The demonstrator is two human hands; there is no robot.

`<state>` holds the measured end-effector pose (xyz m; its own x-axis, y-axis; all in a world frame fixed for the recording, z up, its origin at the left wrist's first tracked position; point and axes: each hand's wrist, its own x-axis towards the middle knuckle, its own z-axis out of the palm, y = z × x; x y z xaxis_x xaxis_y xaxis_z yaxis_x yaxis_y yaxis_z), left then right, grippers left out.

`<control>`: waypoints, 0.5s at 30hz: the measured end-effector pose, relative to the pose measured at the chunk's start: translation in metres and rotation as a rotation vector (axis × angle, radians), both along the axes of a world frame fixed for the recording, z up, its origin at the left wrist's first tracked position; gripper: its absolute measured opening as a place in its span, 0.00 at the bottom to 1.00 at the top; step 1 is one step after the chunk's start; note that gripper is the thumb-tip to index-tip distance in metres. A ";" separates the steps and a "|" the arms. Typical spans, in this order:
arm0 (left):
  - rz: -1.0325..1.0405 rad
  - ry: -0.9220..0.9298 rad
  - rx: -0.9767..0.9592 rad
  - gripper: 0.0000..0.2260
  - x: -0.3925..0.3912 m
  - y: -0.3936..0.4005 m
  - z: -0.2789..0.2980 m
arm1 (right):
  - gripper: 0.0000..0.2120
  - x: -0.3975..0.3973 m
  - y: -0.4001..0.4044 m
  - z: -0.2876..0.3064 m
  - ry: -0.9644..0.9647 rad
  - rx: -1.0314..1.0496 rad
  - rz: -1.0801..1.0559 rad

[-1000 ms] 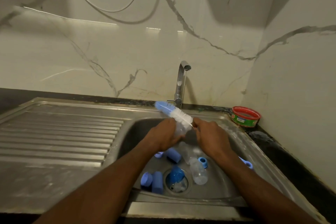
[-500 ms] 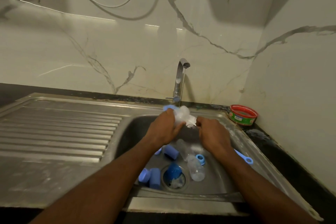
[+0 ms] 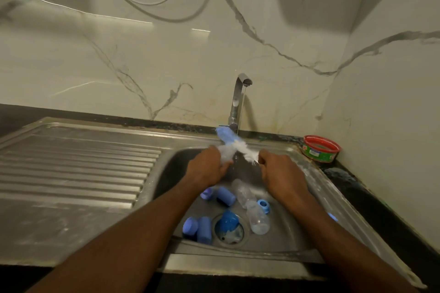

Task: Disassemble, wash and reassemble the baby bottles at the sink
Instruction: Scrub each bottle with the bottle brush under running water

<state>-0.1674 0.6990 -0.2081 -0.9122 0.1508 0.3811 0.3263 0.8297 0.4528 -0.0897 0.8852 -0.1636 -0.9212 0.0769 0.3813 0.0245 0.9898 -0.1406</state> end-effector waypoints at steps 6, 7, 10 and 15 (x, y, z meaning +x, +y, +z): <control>-0.204 0.014 0.022 0.23 0.002 0.005 0.003 | 0.05 -0.002 -0.001 -0.004 -0.038 0.042 -0.013; -0.253 0.017 -0.014 0.24 0.004 0.011 0.004 | 0.06 -0.006 -0.002 -0.001 -0.036 0.030 -0.028; -0.200 0.067 -0.006 0.22 0.008 0.012 0.006 | 0.04 -0.010 0.005 0.002 -0.030 -0.029 -0.041; 0.131 -0.068 -0.051 0.19 -0.001 -0.018 -0.002 | 0.04 0.002 0.014 -0.001 0.089 -0.058 0.048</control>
